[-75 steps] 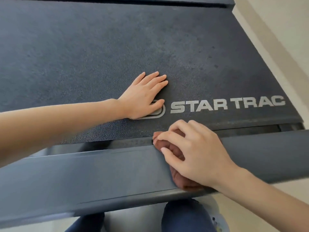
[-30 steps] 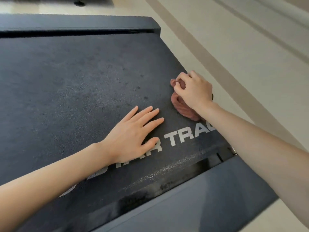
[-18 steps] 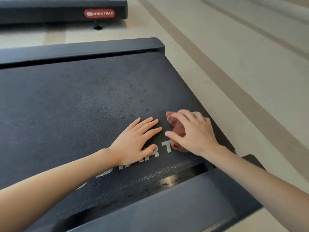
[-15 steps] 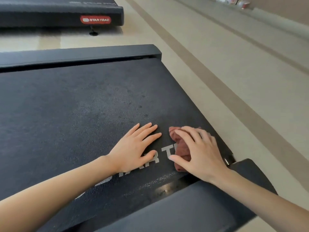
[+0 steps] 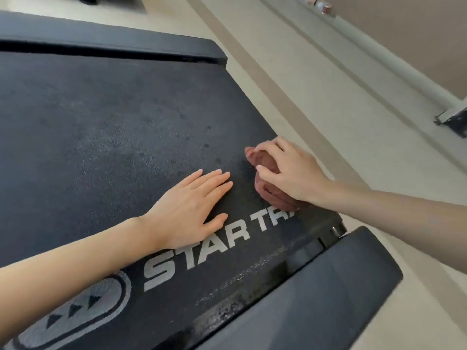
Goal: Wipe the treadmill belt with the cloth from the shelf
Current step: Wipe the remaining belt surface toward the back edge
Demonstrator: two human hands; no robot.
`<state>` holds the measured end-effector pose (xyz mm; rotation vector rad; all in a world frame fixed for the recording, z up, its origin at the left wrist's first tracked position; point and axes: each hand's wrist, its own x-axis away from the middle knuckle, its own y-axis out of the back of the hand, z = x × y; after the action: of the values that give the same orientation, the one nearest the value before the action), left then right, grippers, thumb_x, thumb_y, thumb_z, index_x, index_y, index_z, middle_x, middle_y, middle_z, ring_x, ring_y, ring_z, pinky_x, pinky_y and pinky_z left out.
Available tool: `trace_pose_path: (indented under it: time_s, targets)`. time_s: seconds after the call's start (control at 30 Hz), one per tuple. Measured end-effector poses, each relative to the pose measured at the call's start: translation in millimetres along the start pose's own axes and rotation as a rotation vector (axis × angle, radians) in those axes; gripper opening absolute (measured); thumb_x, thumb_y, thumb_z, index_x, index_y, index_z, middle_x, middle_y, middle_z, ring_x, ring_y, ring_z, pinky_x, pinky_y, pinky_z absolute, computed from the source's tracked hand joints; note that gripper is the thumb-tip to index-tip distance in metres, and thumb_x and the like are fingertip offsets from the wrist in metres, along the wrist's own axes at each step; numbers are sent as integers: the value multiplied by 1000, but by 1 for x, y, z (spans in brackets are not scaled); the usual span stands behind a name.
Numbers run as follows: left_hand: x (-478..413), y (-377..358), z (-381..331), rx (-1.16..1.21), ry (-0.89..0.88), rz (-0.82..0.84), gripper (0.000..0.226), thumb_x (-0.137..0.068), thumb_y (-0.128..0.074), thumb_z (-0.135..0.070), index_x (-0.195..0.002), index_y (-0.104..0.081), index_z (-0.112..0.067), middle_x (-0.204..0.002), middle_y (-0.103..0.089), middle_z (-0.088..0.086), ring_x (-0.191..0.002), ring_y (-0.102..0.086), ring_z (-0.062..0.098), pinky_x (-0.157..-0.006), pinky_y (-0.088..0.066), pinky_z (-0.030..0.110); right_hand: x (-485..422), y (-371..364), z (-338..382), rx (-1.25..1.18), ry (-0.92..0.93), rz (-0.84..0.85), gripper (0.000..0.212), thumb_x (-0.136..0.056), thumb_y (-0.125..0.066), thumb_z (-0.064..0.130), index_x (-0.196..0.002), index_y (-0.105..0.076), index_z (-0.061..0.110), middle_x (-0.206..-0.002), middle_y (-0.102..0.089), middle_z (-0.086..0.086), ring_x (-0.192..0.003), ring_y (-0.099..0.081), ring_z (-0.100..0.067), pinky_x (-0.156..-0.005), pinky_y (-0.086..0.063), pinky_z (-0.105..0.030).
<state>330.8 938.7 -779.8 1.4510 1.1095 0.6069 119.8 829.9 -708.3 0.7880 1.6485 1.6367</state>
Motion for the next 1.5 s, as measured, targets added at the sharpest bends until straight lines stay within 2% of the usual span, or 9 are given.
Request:
trace_pose_path:
  time_s: [0.17,0.4,0.53,0.7,0.87,1.0,1.17,1.33,1.5]
  targets:
    - [2,3,0,-20,-1,30,62,-94,-30,-50,-141,-45,-11,-149,-38,4,-140,-28,18,-112,-14,35,28,-35,21,69,-87,-66,71,-81,-24,69,-137,-39,27,-142,-35,-1,-119,-41,-31,-94,-39,-48]
    - [20,6,1,-4,51,9,58,-94,-36,-48,-142,-43,-16,-152,-34,-1,-142,-24,14,-112,-18,35,-55,-49,9,-94,30,-250,44,-79,-39,58,-106,-57,29,-111,-51,3,-99,-49,-25,-76,-40,-37]
    - [18,9,1,10,55,15,60,-91,-41,-49,-143,-42,-20,-153,-32,-5,-142,-23,11,-112,-19,34,-150,-54,8,-140,-139,-241,34,-84,-48,54,-107,-55,30,-117,-50,1,-110,-46,-29,-87,-39,-41]
    - [17,10,0,18,53,62,59,-93,-39,-49,-145,-39,-20,-154,-30,-5,-143,-20,11,-114,-16,35,-201,-49,10,-92,-251,-120,48,-87,-44,57,-125,-46,28,-135,-43,-5,-122,-39,-36,-96,-36,-47]
    - [19,15,-1,-38,66,93,60,-98,-21,-52,-145,-39,-19,-153,-31,-2,-143,-20,12,-114,-10,33,-140,-43,21,-104,-125,-141,40,-88,-46,52,-119,-49,27,-130,-48,-2,-116,-46,-32,-94,-40,-43]
    - [31,22,1,-143,123,82,58,-95,-31,-48,-140,-46,-14,-147,-42,2,-139,-32,18,-111,-15,40,-42,-40,34,-224,103,-196,31,-76,-42,46,-99,-56,29,-109,-53,8,-97,-51,-23,-80,-39,-37]
    - [69,24,7,-106,118,56,57,-97,-30,-46,-145,-39,-16,-153,-31,-2,-143,-21,14,-113,-14,39,21,-44,48,-154,180,-252,34,-78,-44,47,-102,-59,28,-107,-53,7,-93,-50,-19,-77,-42,-35]
    - [70,18,9,21,148,-30,53,-92,-40,-42,-139,-48,-18,-149,-37,-6,-141,-25,10,-113,-18,37,-65,-46,53,-162,73,-254,35,-76,-38,52,-96,-57,31,-102,-54,6,-91,-52,-22,-76,-43,-37]
    - [69,20,9,55,149,-55,52,-89,-43,-40,-136,-52,-19,-147,-41,-7,-140,-29,9,-112,-20,35,-170,-52,61,-157,-18,-209,27,-84,-50,47,-104,-55,29,-114,-53,0,-105,-49,-29,-87,-40,-41]
